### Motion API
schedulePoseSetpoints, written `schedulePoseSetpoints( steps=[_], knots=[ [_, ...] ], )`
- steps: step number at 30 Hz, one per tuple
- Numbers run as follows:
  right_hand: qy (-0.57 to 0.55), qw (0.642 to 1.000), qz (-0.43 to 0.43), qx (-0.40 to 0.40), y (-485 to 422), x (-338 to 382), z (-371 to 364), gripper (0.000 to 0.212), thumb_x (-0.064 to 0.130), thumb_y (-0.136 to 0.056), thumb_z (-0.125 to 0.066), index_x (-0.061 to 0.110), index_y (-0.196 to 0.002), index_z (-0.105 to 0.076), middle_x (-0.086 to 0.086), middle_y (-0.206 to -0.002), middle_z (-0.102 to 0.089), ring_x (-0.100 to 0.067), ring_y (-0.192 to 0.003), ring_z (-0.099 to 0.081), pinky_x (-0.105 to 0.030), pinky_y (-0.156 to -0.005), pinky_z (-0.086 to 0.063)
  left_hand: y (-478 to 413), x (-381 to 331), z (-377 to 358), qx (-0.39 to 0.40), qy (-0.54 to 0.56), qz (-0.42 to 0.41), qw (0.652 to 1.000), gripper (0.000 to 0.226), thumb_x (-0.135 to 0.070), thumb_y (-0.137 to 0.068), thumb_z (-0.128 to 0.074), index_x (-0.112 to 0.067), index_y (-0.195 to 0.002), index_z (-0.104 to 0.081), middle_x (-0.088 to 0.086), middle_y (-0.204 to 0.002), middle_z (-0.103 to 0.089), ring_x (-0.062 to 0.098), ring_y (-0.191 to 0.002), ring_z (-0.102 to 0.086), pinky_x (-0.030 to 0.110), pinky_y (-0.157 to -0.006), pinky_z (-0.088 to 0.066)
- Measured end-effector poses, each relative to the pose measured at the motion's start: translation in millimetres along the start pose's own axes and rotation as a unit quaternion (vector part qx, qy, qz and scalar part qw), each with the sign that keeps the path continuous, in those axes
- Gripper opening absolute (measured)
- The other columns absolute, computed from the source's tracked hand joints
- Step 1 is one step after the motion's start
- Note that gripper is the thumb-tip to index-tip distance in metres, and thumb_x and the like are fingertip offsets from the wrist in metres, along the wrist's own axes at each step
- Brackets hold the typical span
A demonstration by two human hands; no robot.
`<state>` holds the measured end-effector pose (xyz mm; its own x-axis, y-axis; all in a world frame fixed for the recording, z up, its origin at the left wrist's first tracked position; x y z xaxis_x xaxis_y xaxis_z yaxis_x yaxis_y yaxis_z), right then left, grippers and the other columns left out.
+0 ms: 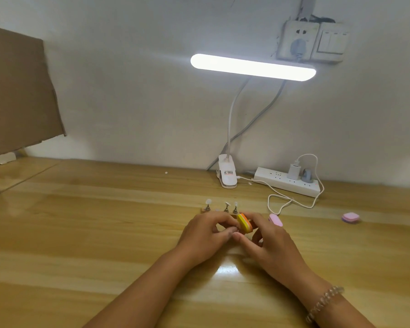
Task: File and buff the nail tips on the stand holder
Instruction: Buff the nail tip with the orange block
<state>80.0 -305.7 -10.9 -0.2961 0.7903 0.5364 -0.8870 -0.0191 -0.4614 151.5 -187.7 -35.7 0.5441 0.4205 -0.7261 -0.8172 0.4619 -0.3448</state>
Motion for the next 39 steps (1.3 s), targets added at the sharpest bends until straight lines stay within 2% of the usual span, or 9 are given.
schedulePoseSetpoints(
  steps=[3, 6, 8, 11, 16, 20, 24, 31, 39],
  knots=[
    [0.016, 1.000, -0.001, 0.012, 1, -2, -4, 0.031, 0.041, -0.094, -0.053, 0.044, -0.124, -0.052, 0.023, -0.098, -0.061, 0.001, -0.079, -0.056, -0.021, -0.070, -0.043, -1, 2, 2, -0.005, 0.012, 0.008, 1.000, 0.015, -0.025, -0.089, -0.070, -0.040, -0.087, -0.072, -0.032, -0.070, -0.061, 0.001, -0.052, -0.044, 0.016, -0.056, -0.031],
    [0.011, 1.000, -0.018, 0.016, 0, -8, -5, 0.039, 0.032, -0.097, -0.050, 0.043, -0.134, -0.051, 0.023, -0.108, -0.063, 0.011, -0.081, -0.052, -0.018, -0.076, -0.040, -1, 4, 3, -0.009, 0.029, 0.008, 1.000, 0.013, -0.023, -0.090, -0.070, -0.036, -0.091, -0.075, -0.027, -0.075, -0.064, 0.003, -0.050, -0.041, 0.016, -0.055, -0.031],
    [0.010, 1.000, -0.022, 0.003, 0, -8, -2, 0.037, 0.029, -0.094, -0.058, 0.041, -0.128, -0.055, 0.024, -0.100, -0.065, 0.004, -0.077, -0.058, -0.028, -0.077, -0.047, -1, 5, 4, -0.012, 0.045, 0.010, 0.999, 0.014, -0.022, -0.089, -0.071, -0.036, -0.091, -0.076, -0.023, -0.079, -0.067, 0.003, -0.050, -0.041, 0.016, -0.055, -0.032],
    [0.002, 0.998, -0.043, -0.034, -2, -12, 6, 0.024, 0.037, -0.086, -0.069, 0.040, -0.109, -0.061, 0.027, -0.089, -0.064, -0.005, -0.070, -0.061, -0.038, -0.072, -0.052, -3, 8, 5, -0.010, 0.079, 0.026, 0.997, 0.014, -0.021, -0.089, -0.073, -0.034, -0.091, -0.077, -0.028, -0.064, -0.062, 0.001, -0.047, -0.040, 0.014, -0.052, -0.032],
    [0.014, 0.999, -0.014, -0.043, 0, -3, 7, 0.031, 0.062, -0.074, -0.064, 0.038, -0.093, -0.058, 0.023, -0.091, -0.061, -0.006, -0.079, -0.058, -0.031, -0.065, -0.051, -2, 8, 3, 0.008, 0.089, 0.032, 0.995, 0.014, -0.018, -0.090, -0.072, -0.031, -0.094, -0.078, -0.026, -0.055, -0.059, -0.001, -0.047, -0.043, 0.015, -0.052, -0.036],
    [-0.012, 0.997, -0.057, -0.056, -3, -14, 11, 0.026, 0.055, -0.074, -0.070, 0.036, -0.087, -0.059, 0.019, -0.087, -0.063, -0.005, -0.075, -0.058, -0.037, -0.070, -0.053, -2, 7, 3, 0.008, 0.071, 0.029, 0.997, 0.012, -0.020, -0.091, -0.071, -0.026, -0.098, -0.079, -0.028, -0.053, -0.059, -0.001, -0.049, -0.045, 0.017, -0.054, -0.036],
    [-0.006, 0.999, -0.032, -0.036, -1, -7, 7, 0.033, 0.061, -0.070, -0.069, 0.034, -0.085, -0.058, 0.021, -0.086, -0.060, -0.006, -0.077, -0.057, -0.034, -0.078, -0.050, -2, 8, 3, 0.007, 0.086, 0.035, 0.996, 0.016, -0.017, -0.091, -0.071, -0.031, -0.094, -0.078, -0.025, -0.060, -0.064, -0.001, -0.048, -0.050, 0.017, -0.055, -0.039],
    [0.000, 0.998, -0.046, -0.040, -1, -10, 8, 0.031, 0.056, -0.071, -0.072, 0.032, -0.085, -0.057, 0.019, -0.083, -0.060, -0.007, -0.070, -0.057, -0.034, -0.066, -0.050, -2, 8, 2, 0.011, 0.090, 0.029, 0.995, 0.020, -0.019, -0.091, -0.070, -0.038, -0.090, -0.075, -0.021, -0.068, -0.067, 0.002, -0.051, -0.054, 0.020, -0.057, -0.042],
    [-0.028, 0.997, -0.060, -0.036, -2, -11, 7, 0.033, 0.059, -0.070, -0.070, 0.031, -0.083, -0.061, 0.018, -0.081, -0.063, -0.008, -0.070, -0.058, -0.037, -0.085, -0.048, -3, 11, 1, 0.015, 0.099, 0.032, 0.994, 0.014, -0.019, -0.093, -0.069, -0.029, -0.096, -0.078, -0.013, -0.088, -0.075, 0.005, -0.054, -0.057, 0.023, -0.060, -0.047]
  ],
)
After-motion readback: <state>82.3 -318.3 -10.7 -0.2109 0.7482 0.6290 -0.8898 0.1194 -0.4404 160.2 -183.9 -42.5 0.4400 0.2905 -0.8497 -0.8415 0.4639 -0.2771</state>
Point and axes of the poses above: each hand's wrist, its own y-axis away from the middle knuckle, its own z-axis out of the back of the hand, x = y × z, the point moved 10 cm from there along -y, towards the middle knuckle
